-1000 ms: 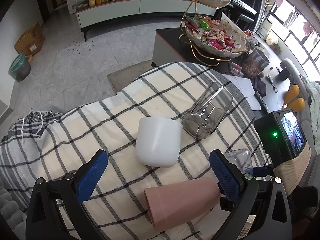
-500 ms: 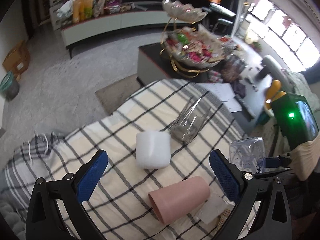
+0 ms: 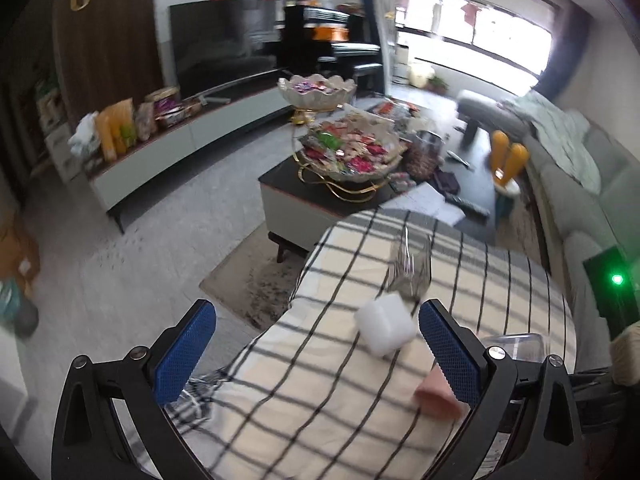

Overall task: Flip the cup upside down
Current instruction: 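Lift the bottle with the right gripper and carry it toward the left gripper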

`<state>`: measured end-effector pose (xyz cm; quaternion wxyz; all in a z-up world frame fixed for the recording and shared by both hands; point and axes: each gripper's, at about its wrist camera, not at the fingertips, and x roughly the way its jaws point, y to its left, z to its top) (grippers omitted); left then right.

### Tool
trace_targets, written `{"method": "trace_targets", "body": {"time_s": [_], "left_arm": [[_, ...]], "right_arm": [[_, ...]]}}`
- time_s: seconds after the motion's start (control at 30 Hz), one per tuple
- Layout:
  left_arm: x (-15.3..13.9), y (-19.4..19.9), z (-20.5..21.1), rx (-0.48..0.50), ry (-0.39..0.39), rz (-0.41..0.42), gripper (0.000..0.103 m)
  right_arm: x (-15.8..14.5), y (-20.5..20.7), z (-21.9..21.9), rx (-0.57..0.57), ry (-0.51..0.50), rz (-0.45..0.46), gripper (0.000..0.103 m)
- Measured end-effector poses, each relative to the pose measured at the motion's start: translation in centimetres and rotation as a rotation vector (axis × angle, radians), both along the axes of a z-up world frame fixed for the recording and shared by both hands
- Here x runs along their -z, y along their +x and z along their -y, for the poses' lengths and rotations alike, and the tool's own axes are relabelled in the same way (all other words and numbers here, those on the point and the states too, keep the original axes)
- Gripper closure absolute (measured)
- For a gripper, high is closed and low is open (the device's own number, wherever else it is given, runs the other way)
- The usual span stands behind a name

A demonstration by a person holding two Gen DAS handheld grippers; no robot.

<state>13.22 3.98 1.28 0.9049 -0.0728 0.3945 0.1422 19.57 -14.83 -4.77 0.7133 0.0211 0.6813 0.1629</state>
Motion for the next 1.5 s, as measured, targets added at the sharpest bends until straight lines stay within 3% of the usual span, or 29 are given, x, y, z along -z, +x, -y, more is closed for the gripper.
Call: {"method": "trace_targets", "body": {"time_s": [0.27,0.5,0.67,1.13,1.2,1.37,1.5], "left_arm": [[0.8,-4.6,-1.2,0.178,0.049,0.041,0.000],[3.2,-6.1,-2.5,0.266,0.038,-0.017,0.000],[5.7,-6.1,-3.3,0.313,0.017,-0.074,0.000],[8.1,-4.7,-4.2,0.295,-0.011,-0.116,0.000],[8.0,-4.8,-4.1,0.295,-0.004,-0.113,0.000],[7.2,-5.4,-3.5,0.310,0.003,-0.104,0.000],[6.3,-5.8,-2.2,0.328,0.016,-0.098,0.000]], "right_arm": [[5.4,-5.6,-1.3,0.186,0.133,-0.084,0.031],[9.0,-9.5,-2.2,0.314,0.192,-0.146,0.031],[10.9,-10.3,-2.7,0.345,0.192,-0.198,0.031],[12.2,-7.9,-4.0,0.361,0.153,-0.208,0.030],[11.9,-8.0,-4.2,0.358,0.154,-0.198,0.025],[10.0,-8.6,-4.1,0.351,0.174,-0.135,0.020],[7.3,-10.4,-2.5,0.387,0.162,-0.018,0.020]]}}
